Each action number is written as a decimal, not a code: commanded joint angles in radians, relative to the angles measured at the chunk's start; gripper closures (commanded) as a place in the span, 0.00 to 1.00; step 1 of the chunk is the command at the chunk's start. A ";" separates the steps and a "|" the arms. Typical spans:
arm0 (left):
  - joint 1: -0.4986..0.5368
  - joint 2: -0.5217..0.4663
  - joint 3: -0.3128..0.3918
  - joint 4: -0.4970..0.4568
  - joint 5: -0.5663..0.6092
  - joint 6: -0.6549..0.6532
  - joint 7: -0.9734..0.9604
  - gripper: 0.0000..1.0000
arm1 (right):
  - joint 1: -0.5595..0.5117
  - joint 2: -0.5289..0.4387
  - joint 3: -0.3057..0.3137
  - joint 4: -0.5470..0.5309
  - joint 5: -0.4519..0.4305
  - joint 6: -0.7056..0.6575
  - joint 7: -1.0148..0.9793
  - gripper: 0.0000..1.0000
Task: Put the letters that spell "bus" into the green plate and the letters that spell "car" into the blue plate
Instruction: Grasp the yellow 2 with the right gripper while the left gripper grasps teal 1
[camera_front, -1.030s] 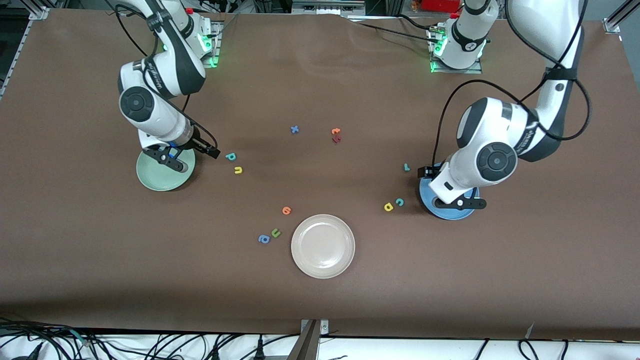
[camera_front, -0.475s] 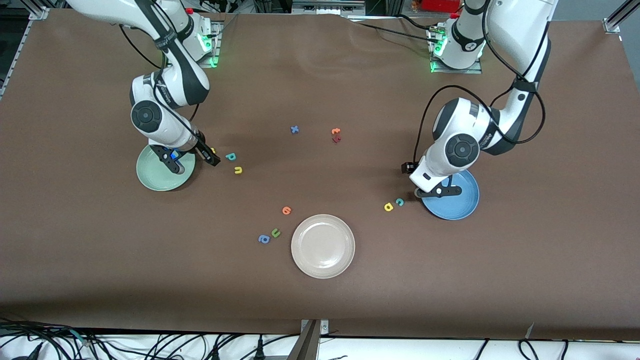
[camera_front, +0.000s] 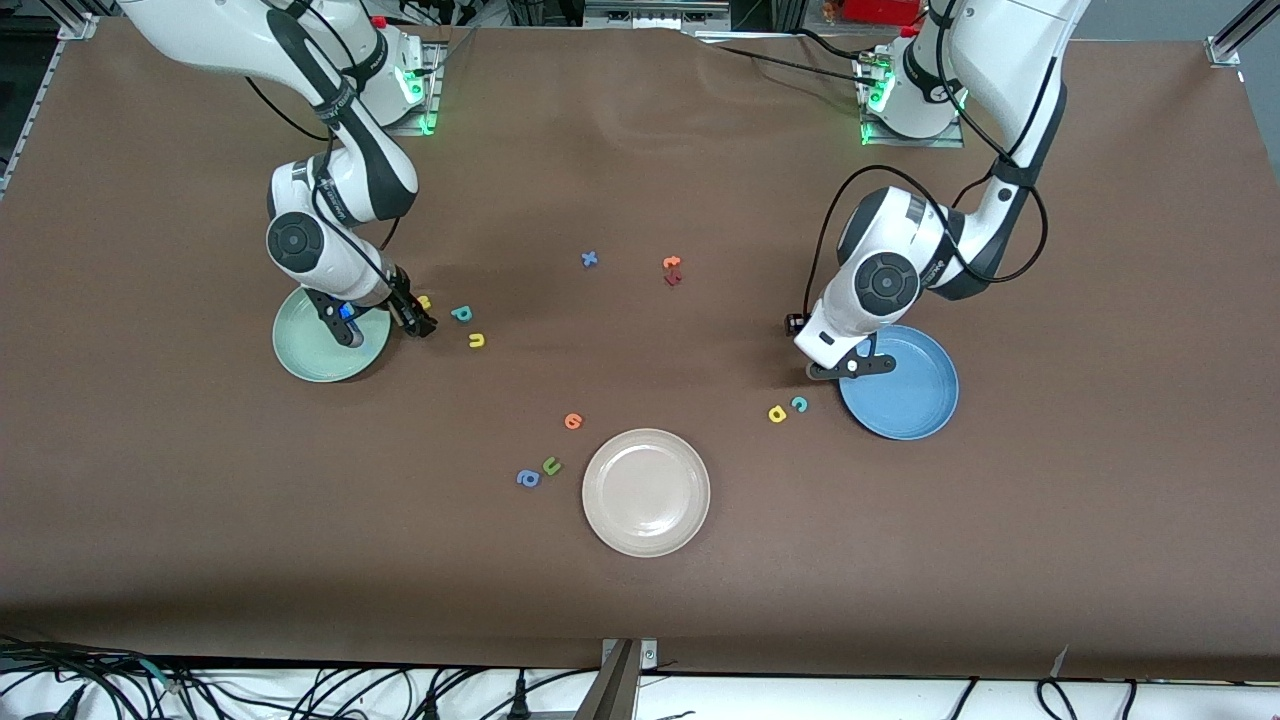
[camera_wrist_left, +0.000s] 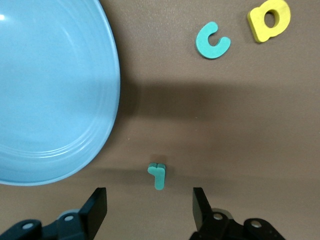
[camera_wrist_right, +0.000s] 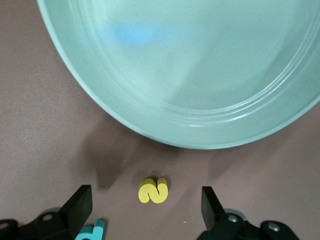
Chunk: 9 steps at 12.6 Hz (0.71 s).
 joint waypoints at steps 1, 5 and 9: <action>-0.002 0.025 0.005 -0.008 -0.013 0.052 -0.004 0.30 | -0.006 -0.001 0.009 -0.021 -0.001 0.035 0.034 0.03; -0.004 0.062 0.005 -0.009 -0.013 0.119 0.008 0.45 | -0.006 0.002 0.009 -0.067 0.001 0.121 0.065 0.04; -0.002 0.053 0.002 -0.026 -0.013 0.108 0.010 0.63 | -0.006 0.007 0.010 -0.073 -0.001 0.133 0.077 0.19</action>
